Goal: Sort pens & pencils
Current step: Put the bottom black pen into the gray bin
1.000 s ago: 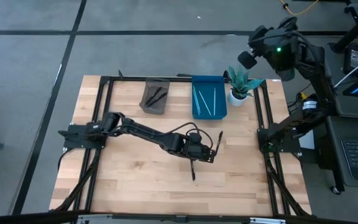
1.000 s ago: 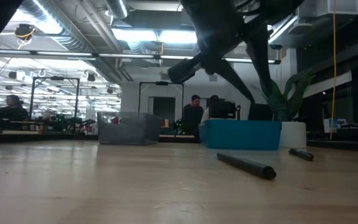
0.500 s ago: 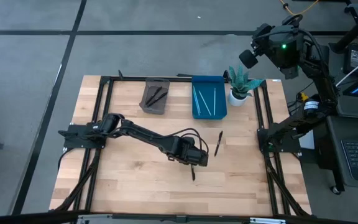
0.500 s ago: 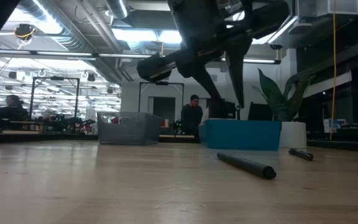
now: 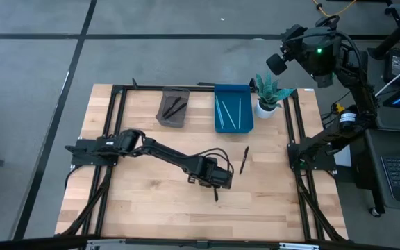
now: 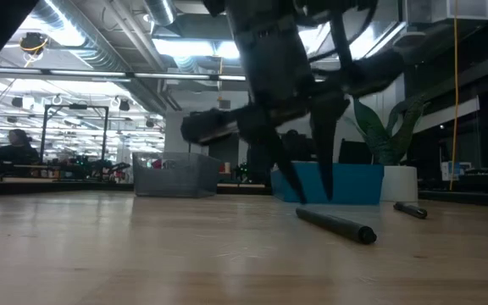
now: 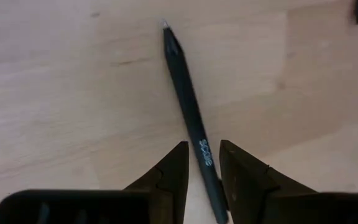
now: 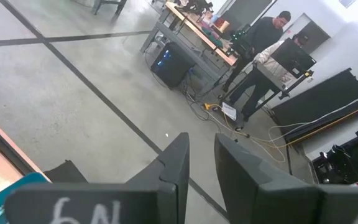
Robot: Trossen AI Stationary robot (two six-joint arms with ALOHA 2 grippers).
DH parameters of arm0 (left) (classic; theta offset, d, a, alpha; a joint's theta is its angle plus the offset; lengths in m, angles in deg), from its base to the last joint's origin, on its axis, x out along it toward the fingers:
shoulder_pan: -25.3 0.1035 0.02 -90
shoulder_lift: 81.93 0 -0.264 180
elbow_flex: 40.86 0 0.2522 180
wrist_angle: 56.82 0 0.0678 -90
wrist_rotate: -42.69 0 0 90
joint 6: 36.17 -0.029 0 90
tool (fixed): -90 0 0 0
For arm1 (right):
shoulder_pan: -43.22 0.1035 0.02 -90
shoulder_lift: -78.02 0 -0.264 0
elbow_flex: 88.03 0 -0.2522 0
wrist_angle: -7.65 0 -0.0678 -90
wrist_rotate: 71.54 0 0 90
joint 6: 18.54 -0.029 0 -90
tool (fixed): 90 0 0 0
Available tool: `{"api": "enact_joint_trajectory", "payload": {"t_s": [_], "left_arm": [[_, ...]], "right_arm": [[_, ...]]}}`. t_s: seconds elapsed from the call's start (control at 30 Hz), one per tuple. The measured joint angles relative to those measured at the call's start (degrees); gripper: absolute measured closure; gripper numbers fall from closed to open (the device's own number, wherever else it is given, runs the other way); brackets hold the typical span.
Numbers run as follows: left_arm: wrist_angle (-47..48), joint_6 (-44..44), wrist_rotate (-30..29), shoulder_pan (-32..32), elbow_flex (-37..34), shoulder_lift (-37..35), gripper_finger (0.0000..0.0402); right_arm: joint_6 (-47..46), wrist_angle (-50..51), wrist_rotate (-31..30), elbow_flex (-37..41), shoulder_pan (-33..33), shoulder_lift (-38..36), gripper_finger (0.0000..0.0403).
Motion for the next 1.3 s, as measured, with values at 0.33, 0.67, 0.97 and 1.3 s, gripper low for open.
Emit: {"api": "enact_joint_trajectory", "payload": {"t_s": [0.33, 0.67, 0.97, 1.3], "left_arm": [[0.00, -0.83, -1.24, 0.10, -0.01, -0.13, 0.0319], [0.03, -1.56, -1.07, 0.33, -0.01, 0.24, 0.0321], [-1.75, -2.00, 2.23, 0.53, 0.06, 2.31, 0.0321], [-1.63, -3.07, 4.83, 0.92, 0.21, 2.84, 0.0322]], "right_arm": [[0.04, 0.00, 1.53, 0.00, 0.00, 0.00, 0.0325], [-0.09, -0.59, 3.52, 0.00, 0.04, 0.02, 0.0325], [-0.11, -0.74, 3.52, 0.00, 0.04, 0.02, 0.0325], [-0.11, -0.79, 3.50, 0.00, 0.04, 0.03, 0.0325]]}}
